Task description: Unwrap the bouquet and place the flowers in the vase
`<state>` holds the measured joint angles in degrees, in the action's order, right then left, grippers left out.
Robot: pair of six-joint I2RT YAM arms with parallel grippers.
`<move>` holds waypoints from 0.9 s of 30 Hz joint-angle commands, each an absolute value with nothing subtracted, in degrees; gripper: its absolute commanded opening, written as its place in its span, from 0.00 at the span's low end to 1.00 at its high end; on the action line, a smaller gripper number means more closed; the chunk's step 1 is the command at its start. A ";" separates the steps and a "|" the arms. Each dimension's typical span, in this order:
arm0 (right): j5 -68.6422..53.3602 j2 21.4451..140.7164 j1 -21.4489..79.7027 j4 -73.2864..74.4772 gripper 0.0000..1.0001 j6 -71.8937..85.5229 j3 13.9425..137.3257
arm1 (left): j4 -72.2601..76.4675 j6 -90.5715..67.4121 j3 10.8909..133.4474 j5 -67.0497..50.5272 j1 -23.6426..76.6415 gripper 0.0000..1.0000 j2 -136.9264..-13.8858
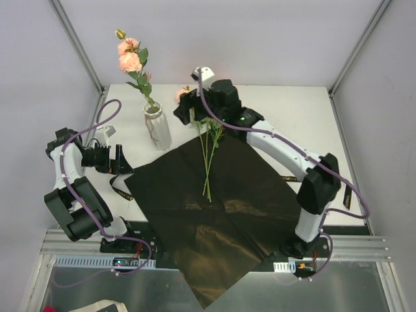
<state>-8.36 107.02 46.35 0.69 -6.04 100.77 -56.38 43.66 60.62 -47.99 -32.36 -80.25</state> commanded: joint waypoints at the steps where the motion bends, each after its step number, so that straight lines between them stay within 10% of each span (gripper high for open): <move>1: -2.04 99.94 42.20 3.94 0.79 1.37 91.18 | -57.66 43.94 62.14 -50.80 -32.87 0.99 -79.72; 6: 4.56 103.62 39.90 12.56 0.66 4.31 88.16 | -57.66 44.65 61.96 -50.45 -32.87 0.99 -79.01; 27: 18.89 122.07 39.90 16.53 0.67 12.12 94.92 | -57.75 45.53 61.08 -50.45 -32.78 0.99 -78.58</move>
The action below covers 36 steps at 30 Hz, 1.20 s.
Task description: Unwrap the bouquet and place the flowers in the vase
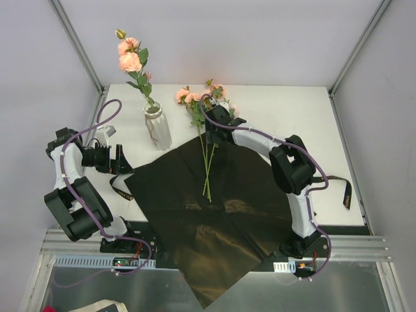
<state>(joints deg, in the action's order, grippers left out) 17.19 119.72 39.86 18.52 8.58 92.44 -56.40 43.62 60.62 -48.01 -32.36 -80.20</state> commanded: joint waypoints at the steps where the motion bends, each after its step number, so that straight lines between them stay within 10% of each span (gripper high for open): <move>1: 19.24 122.52 39.90 16.35 0.66 12.56 95.18 | -57.74 45.70 61.08 -50.36 -32.78 0.99 -78.23; 17: 22.85 129.55 39.73 19.86 0.31 18.89 103.18 | -58.53 46.14 61.87 -50.01 -32.78 0.99 -78.05; 36: 21.88 134.48 39.38 32.34 0.35 22.23 111.27 | -61.26 47.64 63.28 -50.80 -32.78 0.99 -75.94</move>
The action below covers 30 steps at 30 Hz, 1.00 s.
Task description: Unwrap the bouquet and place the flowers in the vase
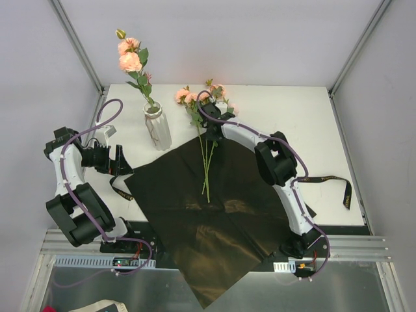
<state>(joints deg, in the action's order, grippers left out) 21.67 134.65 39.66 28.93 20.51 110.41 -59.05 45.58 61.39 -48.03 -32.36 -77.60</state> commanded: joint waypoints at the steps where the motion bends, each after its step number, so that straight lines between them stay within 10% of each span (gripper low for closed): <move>1: 21.97 133.43 39.38 31.82 0.28 22.50 110.75 | -61.43 47.72 63.28 -50.80 -32.78 0.99 -75.94; 7: 24.52 121.85 39.46 21.55 0.01 23.12 100.30 | -61.79 48.08 63.19 -50.89 -32.87 0.99 -75.32; 18: 46.30 102.75 48.59 4.44 0.01 8.73 93.34 | -62.14 48.34 63.28 -50.62 -32.87 0.99 -74.53; 23: 59.65 100.90 56.23 -20.23 0.01 -24.98 89.84 | -62.31 48.08 63.46 -50.89 -32.78 0.99 -74.27; 30: 41.52 99.49 60.47 -52.99 0.01 -32.10 90.08 | -62.84 47.11 64.59 -52.56 -33.48 0.99 -75.06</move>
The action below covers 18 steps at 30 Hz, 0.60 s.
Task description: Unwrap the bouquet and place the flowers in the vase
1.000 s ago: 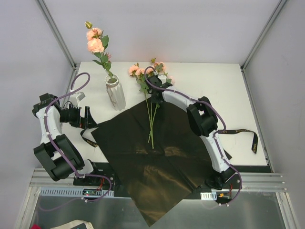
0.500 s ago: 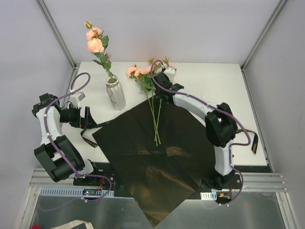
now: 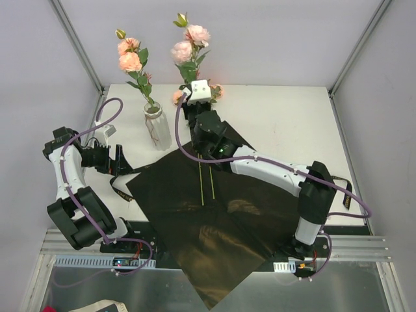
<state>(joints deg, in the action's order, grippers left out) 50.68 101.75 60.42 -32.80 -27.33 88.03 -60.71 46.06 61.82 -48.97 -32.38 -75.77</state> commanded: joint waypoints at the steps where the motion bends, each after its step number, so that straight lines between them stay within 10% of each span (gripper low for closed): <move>1: 38.61 100.10 60.29 -53.26 0.01 -30.17 91.31 | -63.36 47.02 64.95 -52.99 -33.66 0.99 -75.23; 7: 13.49 107.92 56.34 -63.70 0.01 -14.34 100.97 | -65.82 47.20 67.76 -56.33 -36.73 0.99 -77.52; 18: 7.30 120.92 54.41 -60.47 0.01 -10.11 122.07 | -72.07 52.29 72.07 -58.10 -40.78 0.99 -82.09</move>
